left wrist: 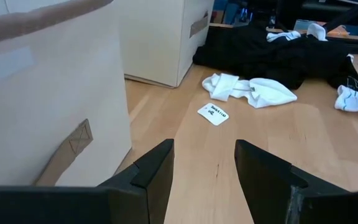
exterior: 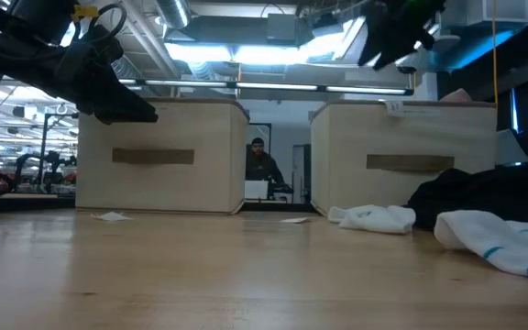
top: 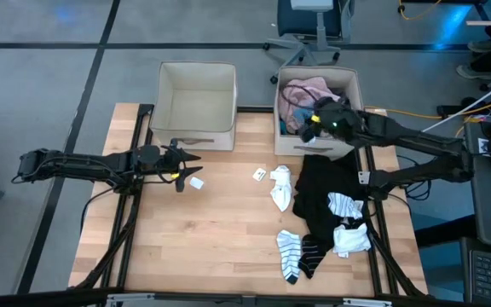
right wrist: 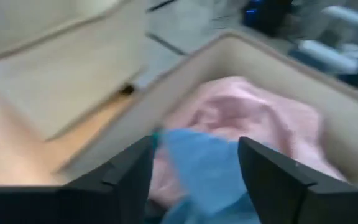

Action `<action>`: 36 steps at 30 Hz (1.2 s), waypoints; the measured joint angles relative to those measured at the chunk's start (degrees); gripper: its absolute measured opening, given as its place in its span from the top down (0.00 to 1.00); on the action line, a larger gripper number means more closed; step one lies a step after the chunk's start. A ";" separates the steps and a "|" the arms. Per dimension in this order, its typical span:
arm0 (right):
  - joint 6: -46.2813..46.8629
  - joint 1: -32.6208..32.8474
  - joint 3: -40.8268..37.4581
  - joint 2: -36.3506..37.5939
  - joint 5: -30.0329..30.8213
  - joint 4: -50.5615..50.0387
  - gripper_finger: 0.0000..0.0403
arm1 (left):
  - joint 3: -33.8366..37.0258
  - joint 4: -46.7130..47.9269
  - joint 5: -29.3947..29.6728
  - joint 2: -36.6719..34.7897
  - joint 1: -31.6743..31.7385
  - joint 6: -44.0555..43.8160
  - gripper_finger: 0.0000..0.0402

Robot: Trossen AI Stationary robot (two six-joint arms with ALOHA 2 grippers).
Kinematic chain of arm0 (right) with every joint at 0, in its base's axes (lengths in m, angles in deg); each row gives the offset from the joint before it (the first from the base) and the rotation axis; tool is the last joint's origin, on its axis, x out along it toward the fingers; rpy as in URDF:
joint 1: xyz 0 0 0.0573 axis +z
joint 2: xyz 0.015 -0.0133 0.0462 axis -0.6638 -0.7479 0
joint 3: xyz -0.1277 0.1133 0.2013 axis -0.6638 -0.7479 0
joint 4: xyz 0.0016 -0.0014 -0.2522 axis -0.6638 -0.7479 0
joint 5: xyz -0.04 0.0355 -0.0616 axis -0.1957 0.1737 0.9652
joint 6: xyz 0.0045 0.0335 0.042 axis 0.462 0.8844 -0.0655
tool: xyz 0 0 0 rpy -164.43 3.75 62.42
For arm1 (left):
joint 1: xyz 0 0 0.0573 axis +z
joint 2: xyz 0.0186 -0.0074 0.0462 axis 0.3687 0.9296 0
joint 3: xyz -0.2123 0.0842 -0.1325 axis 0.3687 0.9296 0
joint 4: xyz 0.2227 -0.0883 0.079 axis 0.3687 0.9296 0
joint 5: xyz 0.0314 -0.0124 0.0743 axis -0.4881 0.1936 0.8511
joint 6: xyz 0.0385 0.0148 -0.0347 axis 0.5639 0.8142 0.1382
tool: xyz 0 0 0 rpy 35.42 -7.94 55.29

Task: Sort clothes
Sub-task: Put the left white sock into the left laundry organizer

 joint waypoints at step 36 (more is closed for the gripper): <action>8.49 22.90 -18.24 -34.63 -11.68 24.09 0.37 | 0.00 -0.47 0.02 0.02 -0.02 -0.05 0.60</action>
